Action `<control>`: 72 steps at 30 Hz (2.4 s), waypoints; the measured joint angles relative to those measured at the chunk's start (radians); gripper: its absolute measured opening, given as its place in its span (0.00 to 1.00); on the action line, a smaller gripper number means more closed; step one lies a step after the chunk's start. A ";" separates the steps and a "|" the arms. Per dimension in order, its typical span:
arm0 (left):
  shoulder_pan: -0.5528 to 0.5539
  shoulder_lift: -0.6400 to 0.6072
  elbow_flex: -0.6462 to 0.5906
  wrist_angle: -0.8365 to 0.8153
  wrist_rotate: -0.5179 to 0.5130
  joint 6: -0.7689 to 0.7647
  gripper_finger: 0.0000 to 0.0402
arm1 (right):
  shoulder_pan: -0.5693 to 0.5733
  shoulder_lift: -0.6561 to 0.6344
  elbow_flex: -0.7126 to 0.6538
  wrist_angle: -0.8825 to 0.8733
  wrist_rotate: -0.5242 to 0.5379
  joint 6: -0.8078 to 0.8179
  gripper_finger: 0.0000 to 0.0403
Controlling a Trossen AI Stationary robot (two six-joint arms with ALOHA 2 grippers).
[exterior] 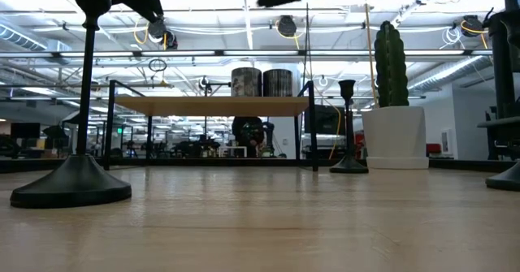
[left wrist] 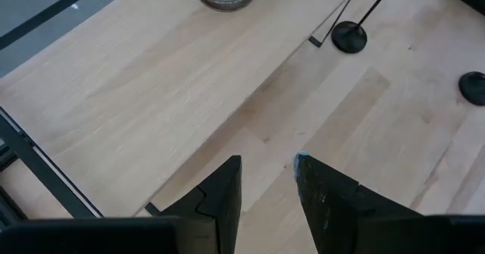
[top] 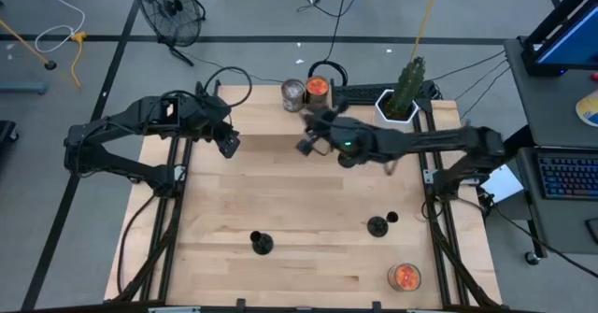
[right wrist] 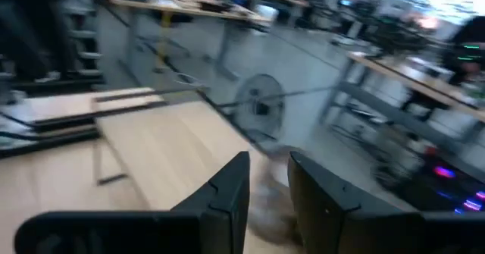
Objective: Pick & Place candle stick holders
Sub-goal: Put the silver scented candle on the shelf
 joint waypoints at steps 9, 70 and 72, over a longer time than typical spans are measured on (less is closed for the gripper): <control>0.000 0.000 0.000 0.006 0.000 0.015 0.33 | 0.093 -0.203 0.000 -0.523 0.061 0.261 0.20; -0.412 -0.668 -0.641 0.546 0.056 0.031 0.33 | 0.877 -0.346 -0.001 -1.293 -0.785 1.646 0.00; -0.412 -0.687 -0.650 0.544 0.057 0.043 0.33 | 0.907 -0.332 -0.001 -1.313 -0.808 1.723 0.00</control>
